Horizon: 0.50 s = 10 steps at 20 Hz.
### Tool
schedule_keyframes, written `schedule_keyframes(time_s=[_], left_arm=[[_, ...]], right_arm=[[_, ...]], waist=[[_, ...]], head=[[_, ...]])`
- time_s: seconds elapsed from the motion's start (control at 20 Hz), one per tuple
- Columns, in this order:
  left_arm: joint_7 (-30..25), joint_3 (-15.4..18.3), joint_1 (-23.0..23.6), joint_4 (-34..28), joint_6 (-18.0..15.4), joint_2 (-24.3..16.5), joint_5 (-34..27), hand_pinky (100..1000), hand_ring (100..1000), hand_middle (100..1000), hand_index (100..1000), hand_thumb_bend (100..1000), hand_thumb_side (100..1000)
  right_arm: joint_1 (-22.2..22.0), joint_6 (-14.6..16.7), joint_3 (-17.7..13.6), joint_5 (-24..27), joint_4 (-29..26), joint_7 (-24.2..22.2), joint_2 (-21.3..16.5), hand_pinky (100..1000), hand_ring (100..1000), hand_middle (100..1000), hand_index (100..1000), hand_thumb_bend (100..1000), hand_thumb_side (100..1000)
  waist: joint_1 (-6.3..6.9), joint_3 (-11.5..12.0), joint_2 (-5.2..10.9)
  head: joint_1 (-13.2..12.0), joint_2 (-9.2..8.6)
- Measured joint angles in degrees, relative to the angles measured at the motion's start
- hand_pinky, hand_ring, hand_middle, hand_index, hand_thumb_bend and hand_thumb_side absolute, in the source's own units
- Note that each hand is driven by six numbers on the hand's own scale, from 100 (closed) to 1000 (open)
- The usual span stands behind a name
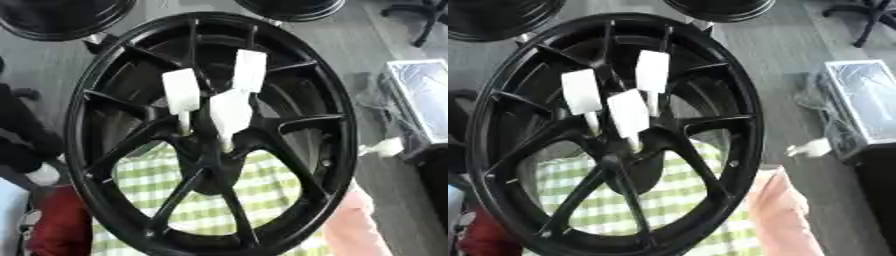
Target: Pull the pin out of the wheel hub.
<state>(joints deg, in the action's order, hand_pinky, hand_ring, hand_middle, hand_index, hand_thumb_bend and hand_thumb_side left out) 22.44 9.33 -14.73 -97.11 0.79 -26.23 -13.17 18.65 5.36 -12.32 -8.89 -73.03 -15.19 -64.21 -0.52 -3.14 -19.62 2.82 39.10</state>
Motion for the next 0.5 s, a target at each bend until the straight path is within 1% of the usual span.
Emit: schedule_keyframes(time_s=[0.05, 0.1, 0.15, 0.25, 0.35, 0.4, 0.45, 0.5], left_arm=[[-0.02, 0.00, 0.00, 0.00, 0.02, 0.00, 0.00, 704, 835, 749, 718, 237, 605], [-0.04, 0.00, 0.00, 0.00, 0.03, 0.00, 0.00, 704, 835, 749, 718, 237, 605], [-0.05, 0.00, 0.00, 0.00, 0.04, 0.00, 0.00, 705, 835, 749, 718, 237, 605], [-0.07, 0.00, 0.00, 0.00, 0.04, 0.00, 0.00, 704, 835, 749, 718, 237, 605], [-0.13, -0.01, -0.01, 0.00, 0.04, 0.00, 0.00, 704, 835, 749, 717, 236, 605], [-0.19, -0.02, -0.03, 0.00, 0.02, 0.00, 0.00, 704, 835, 749, 717, 235, 605], [-0.26, -0.03, -0.08, 0.00, 0.04, 0.01, 0.00, 704, 835, 749, 717, 235, 605], [-0.32, -0.04, -0.12, 0.00, 0.05, 0.01, 0.00, 704, 835, 749, 717, 235, 605]], right_arm=[[0.02, -0.19, 0.04, 0.07, 0.01, 0.21, 0.02, 826, 856, 814, 858, 100, 207], [0.13, -0.36, 0.04, 0.44, 0.01, 0.53, 0.06, 816, 838, 792, 846, 100, 142], [0.42, -0.57, 0.04, 1.28, 0.01, 1.09, 0.21, 809, 826, 774, 838, 100, 143], [0.98, -1.14, 0.18, 4.13, -0.01, 2.94, 0.56, 803, 817, 758, 828, 100, 231], [1.77, -1.67, 0.60, 7.99, -0.34, 5.43, 0.91, 791, 797, 730, 803, 100, 390], [2.37, -1.88, 0.91, 10.14, -0.62, 6.72, 1.17, 786, 791, 721, 794, 100, 497], [3.16, -2.14, 1.23, 12.40, -0.97, 8.02, 1.60, 785, 789, 720, 791, 100, 530], [4.05, -2.38, 1.63, 14.67, -1.41, 9.18, 2.19, 784, 788, 719, 788, 100, 481]], waist=[[0.01, 0.00, 0.00], [0.01, 0.00, 0.00], [0.01, 0.00, 0.00], [0.01, 0.02, 0.00], [0.01, 0.11, 0.00], [0.01, 0.21, 0.00], [0.01, 0.38, 0.00], [0.01, 0.51, 0.00]], head=[[0.04, 0.00], [0.09, 0.00], [0.12, 0.00], [0.21, 0.00], [0.29, 0.00], [0.32, 0.00], [0.37, 0.00], [0.41, 0.00]])
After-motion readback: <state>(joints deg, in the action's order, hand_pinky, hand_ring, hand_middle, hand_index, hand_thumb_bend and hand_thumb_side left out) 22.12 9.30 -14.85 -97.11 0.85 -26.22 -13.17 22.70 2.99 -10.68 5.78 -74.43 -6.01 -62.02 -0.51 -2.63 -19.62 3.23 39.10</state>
